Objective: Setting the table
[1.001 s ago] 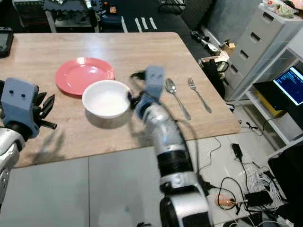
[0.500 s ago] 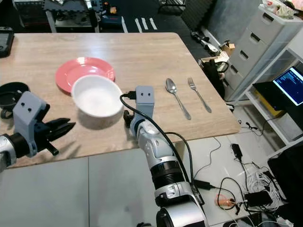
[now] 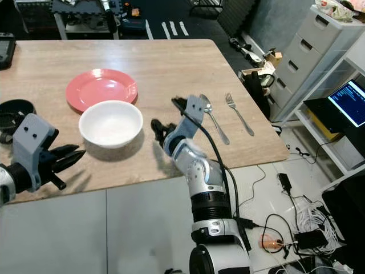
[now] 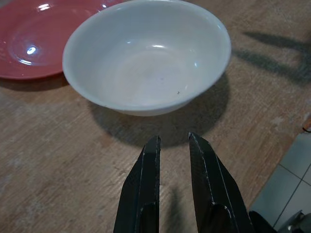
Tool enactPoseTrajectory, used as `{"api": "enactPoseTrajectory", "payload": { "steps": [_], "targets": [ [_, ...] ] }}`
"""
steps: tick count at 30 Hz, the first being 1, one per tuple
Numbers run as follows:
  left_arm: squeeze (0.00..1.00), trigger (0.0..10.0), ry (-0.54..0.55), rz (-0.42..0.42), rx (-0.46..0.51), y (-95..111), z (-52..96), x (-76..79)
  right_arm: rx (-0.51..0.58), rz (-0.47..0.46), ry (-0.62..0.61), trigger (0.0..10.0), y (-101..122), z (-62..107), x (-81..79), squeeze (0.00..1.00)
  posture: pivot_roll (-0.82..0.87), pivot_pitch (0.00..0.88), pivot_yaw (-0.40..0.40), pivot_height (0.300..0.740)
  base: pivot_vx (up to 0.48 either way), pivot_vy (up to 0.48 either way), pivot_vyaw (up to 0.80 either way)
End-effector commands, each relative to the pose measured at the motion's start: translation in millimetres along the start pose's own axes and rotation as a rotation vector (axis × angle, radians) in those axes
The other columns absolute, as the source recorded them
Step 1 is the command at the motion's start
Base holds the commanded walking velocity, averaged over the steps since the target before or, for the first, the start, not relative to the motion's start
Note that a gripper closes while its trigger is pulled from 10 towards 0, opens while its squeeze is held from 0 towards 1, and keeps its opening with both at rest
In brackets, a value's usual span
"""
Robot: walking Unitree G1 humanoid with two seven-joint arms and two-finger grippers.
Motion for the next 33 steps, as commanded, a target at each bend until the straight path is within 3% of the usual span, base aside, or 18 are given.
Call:
{"api": "enactPoseTrajectory", "payload": {
  "steps": [1, 7, 13, 14, 16, 17, 24, 30, 33],
  "targets": [
    [0.00, 10.0, -0.017, -0.016, 0.014, 3.6, -2.5, 7.9, -0.048, -0.025, 0.157, 10.0, -14.8, -1.4, -48.4, 1.00, 0.07, 0.094, -0.016, 0.740, 0.000, 0.000, 0.00],
    [0.00, 10.0, 0.007, -0.018, 0.031, 8.4, -3.7, 3.8, -0.166, 0.071, 0.136, 10.0, -42.1, -0.3, -47.8, 1.00, 0.07, 0.098, -0.019, 0.740, 0.000, 0.000, 0.00],
    [0.00, 10.0, 0.030, -0.015, 0.045, 11.6, -1.1, 0.2, -0.179, 0.095, 0.081, 10.0, -52.2, -5.6, -47.1, 1.00, 0.08, 0.102, -0.021, 0.740, 0.000, 0.000, 0.00],
    [0.00, 10.0, 0.032, -0.015, 0.046, 11.8, -0.9, 0.0, -0.183, 0.104, 0.067, 10.0, -54.2, -6.7, -46.8, 0.58, 0.08, 0.102, -0.022, 0.740, 0.000, 0.000, 0.00],
    [0.00, 10.0, 0.033, -0.015, 0.046, 12.0, -0.9, -0.2, -0.187, 0.109, 0.060, 10.0, -55.3, -7.2, -46.6, 0.58, 0.08, 0.103, -0.022, 0.740, 0.000, 0.000, 0.00],
    [0.00, 10.0, 0.035, -0.015, 0.047, 12.3, -0.7, -0.5, -0.184, 0.128, 0.043, 10.0, -56.6, -8.5, -45.7, 0.00, 0.08, 0.104, -0.022, 0.740, 0.000, 0.000, 0.00],
    [0.00, 10.0, 0.046, -0.013, 0.050, 13.2, 0.1, -1.3, -0.225, 0.117, 0.010, 10.0, -72.0, -13.5, -51.3, 0.00, 0.09, 0.110, -0.028, 0.740, 0.000, 0.000, 0.00],
    [0.00, 10.0, 0.053, -0.012, 0.048, 12.4, 0.6, -1.8, -0.298, 0.058, 0.064, 10.0, -91.6, -12.4, -69.5, 0.00, 0.09, 0.114, -0.031, 0.740, 0.000, 0.000, 0.00],
    [0.00, 10.0, 0.057, -0.011, 0.045, 11.1, -0.3, -0.8, -0.352, -0.017, 0.116, 10.0, -107.5, -10.9, -83.5, 0.00, 0.09, 0.115, -0.032, 0.740, 0.000, 0.000, 0.00]
  ]
}}
Point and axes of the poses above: a point about 5 cm out from each wrist's last joint towards the gripper, its own z axis pointing back from the gripper into the wrist, its own y axis along the axis of the wrist's last joint, x = y × z, the point moved 4 cm from there along -z, pointing out of the wrist towards the gripper, and after that the axes turned 2 degrees about -z, right-handed, at the moved point
